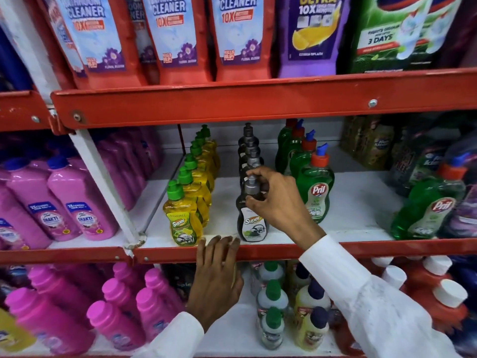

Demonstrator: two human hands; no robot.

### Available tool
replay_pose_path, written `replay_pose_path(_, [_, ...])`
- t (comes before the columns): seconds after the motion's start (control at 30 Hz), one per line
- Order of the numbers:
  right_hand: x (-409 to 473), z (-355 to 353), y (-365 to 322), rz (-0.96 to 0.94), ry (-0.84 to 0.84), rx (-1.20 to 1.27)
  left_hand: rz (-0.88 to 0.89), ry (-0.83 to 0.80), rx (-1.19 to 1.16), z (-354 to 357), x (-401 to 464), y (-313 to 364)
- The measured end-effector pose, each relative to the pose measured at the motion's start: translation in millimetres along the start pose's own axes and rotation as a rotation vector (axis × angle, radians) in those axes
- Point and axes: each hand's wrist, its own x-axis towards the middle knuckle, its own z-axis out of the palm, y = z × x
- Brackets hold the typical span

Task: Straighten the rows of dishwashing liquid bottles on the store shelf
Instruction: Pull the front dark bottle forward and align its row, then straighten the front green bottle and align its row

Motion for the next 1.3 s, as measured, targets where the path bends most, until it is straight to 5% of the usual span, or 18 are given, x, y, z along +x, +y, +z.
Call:
replay_pose_path(0.2, [-35,-21,17,-0.107,0.096,-0.014,0.145,0.055,-0.014,10,3,27])
replay_pose_path(0.4, [-104,-51,98,0.037,0.824,-0.087,0.280,0.093,-0.090,21,20,65])
replay_pose_path(0.5, [-105,-71,138,0.270,0.981,-0.164,0.302,0.108,-0.095,29,26,77])
replay_pose_path(0.73, [-79,-108,199,0.491,0.897,-0.124,0.290,0.104,-0.127,35,30,79])
replay_pose_path(0.97, [-80,-121,193,0.424,0.891,-0.104,0.217,0.004,-0.130,29,28,75])
replay_pose_path(1.3, [-71,-46,113,0.297,0.551,-0.120,0.190,0.001,-0.171,20,21,67])
